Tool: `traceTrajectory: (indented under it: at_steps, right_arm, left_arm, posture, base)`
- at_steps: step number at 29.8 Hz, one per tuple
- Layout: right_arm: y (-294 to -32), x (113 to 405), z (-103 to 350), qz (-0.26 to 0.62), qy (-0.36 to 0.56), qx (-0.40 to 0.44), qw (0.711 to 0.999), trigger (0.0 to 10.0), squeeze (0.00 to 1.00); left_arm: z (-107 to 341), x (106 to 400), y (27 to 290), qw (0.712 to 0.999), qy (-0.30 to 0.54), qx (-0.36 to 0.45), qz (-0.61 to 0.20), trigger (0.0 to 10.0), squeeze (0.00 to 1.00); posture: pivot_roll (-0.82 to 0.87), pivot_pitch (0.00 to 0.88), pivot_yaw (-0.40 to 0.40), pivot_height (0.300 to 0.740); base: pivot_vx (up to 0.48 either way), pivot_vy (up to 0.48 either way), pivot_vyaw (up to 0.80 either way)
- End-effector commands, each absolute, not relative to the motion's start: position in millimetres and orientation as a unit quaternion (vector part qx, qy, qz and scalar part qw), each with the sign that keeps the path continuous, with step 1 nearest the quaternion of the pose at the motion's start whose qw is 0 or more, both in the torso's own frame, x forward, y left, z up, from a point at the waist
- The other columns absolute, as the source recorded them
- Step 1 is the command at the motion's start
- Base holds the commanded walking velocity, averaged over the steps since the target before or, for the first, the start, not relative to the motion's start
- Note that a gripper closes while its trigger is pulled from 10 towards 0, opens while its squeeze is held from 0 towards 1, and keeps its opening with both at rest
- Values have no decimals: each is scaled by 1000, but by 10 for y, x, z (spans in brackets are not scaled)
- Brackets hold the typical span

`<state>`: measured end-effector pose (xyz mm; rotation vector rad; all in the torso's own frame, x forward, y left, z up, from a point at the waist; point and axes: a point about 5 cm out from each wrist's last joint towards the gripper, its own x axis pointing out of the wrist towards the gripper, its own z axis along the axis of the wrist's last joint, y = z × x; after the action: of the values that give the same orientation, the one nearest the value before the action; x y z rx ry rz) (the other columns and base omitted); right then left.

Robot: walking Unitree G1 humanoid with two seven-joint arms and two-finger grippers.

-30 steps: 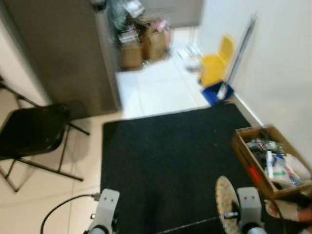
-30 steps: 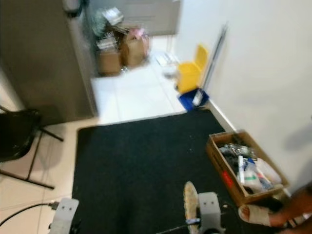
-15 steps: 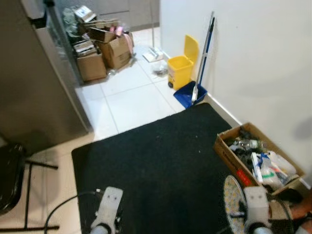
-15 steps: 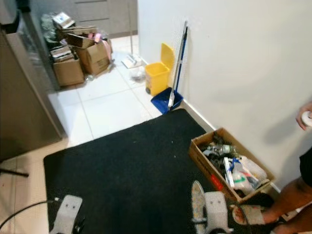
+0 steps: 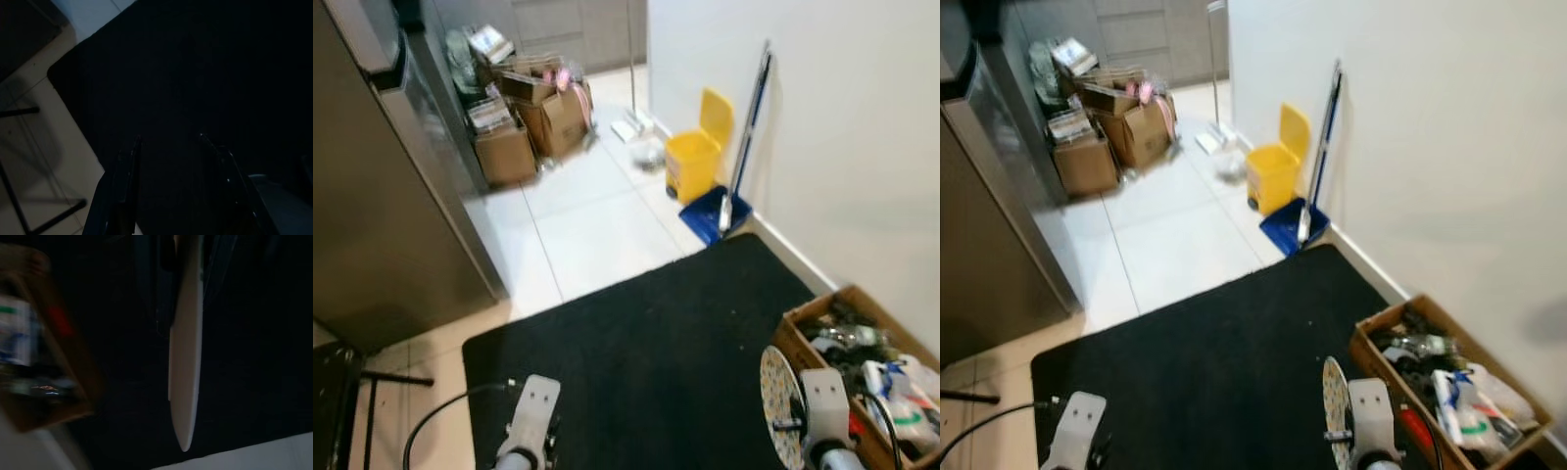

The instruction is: Restocking fridge

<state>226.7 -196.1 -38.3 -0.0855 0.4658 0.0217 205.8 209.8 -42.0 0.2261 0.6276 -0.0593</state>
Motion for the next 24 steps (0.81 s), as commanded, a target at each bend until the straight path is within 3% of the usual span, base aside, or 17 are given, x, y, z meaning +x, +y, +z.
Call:
traceTrajectory:
  at_steps: [1, 24]
  right_arm:
    - [-2059, 2199, -416, -3, 242, -48, 969, 10000, 0]
    - [-2054, 2217, -406, -1, 239, -44, 970, 10000, 0]
  left_arm:
    - [-439, 2043, 2072, 943, 311, 114, -36, 10000, 0]
    - [-429, 2077, 2080, 943, 309, 119, -38, 10000, 0]
  posture:
    - [-71, 134, 26, 737]
    - [-78, 111, 33, 737]
  base:
    - [480, 0, 0]
    - [480, 0, 0]
